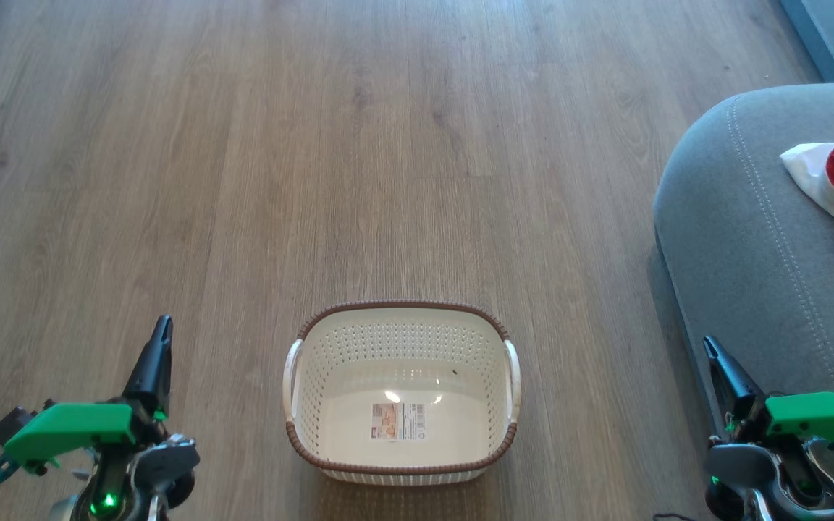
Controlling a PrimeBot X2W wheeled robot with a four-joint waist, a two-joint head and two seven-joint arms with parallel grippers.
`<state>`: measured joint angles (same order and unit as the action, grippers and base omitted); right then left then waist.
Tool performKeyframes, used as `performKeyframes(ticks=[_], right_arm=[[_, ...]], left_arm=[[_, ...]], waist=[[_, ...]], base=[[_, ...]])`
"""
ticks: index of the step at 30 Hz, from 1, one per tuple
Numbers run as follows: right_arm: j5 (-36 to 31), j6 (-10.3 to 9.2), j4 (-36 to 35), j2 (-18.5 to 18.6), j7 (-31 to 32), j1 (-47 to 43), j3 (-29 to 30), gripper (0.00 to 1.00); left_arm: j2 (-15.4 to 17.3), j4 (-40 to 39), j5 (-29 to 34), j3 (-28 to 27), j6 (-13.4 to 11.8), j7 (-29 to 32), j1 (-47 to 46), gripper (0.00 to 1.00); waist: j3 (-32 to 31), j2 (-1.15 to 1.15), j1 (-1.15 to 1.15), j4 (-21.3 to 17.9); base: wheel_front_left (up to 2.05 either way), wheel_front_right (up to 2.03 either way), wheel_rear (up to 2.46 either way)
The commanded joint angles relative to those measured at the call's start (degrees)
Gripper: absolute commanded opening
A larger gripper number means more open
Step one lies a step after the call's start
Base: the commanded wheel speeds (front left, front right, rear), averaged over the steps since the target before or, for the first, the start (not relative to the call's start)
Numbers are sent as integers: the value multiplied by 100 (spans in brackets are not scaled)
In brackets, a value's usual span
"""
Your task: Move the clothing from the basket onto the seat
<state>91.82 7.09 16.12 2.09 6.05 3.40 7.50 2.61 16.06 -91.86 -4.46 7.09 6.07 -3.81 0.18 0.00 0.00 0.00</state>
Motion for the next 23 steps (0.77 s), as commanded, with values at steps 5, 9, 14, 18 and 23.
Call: performKeyframes(ticks=[5, 9, 14, 18, 23], right_arm=[[36, 40, -210, 78, 43, 279, -99, 0], [36, 40, -210, 78, 43, 279, -99, 0], [36, 40, -210, 78, 43, 279, -99, 0], [36, 40, -210, 78, 43, 279, -99, 0], [36, 40, -210, 78, 43, 279, -99, 0]], left_arm=[[27, -201, -31, -206, 40, 41, -238, 0], [27, -201, -31, -206, 40, 41, -238, 0], [27, -201, -31, -206, 40, 41, -238, 0], [27, -201, -31, -206, 40, 41, -238, 0], [27, -201, -31, -206, 40, 41, -238, 0]], waist=[[0, 0, 0, 0], [0, 0, 0, 0], [0, 0, 0, 0], [0, 0, 0, 0], [0, 0, 0, 0]], base=[[0, 0, 0], [0, 0, 0], [0, 0, 0], [0, 0, 0], [0, 0, 0]])
